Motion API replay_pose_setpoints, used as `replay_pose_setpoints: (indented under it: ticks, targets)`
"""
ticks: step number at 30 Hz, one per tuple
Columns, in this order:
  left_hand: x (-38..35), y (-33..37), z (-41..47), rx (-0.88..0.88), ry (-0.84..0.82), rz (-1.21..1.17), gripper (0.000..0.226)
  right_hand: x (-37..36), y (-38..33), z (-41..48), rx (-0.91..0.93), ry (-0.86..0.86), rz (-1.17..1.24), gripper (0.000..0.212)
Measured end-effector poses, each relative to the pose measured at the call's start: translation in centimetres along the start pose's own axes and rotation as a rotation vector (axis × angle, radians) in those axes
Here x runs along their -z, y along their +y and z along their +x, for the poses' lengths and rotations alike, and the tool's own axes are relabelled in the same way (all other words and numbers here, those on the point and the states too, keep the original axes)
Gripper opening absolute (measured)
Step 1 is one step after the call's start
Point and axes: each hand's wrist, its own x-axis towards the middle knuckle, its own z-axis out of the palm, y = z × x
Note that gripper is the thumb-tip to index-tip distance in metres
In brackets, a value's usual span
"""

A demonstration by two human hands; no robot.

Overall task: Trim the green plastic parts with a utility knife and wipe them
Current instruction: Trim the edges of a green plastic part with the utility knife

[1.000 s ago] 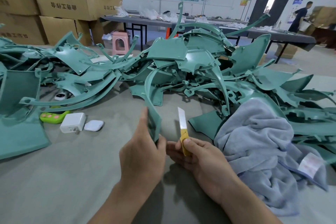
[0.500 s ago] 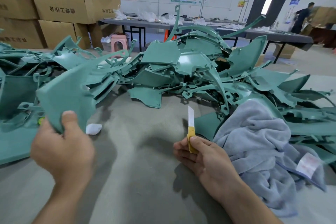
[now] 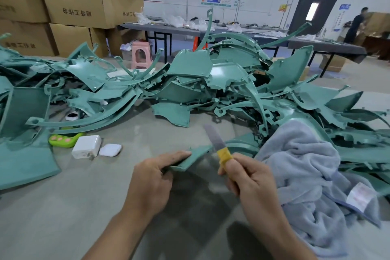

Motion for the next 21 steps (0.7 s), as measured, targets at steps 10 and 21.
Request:
replay_pose_setpoints:
  ticks: [10, 21]
  targets:
    - [0.4, 0.1, -0.2, -0.024, 0.096, 0.01, 0.057, 0.9, 1.1, 1.0, -0.134, 0.2, -0.75, 0.036]
    - [0.6, 0.5, -0.7, 0.003, 0.029, 0.066, 0.049, 1.1, 0.9, 1.2, -0.18, 0.245, -0.771, 0.04]
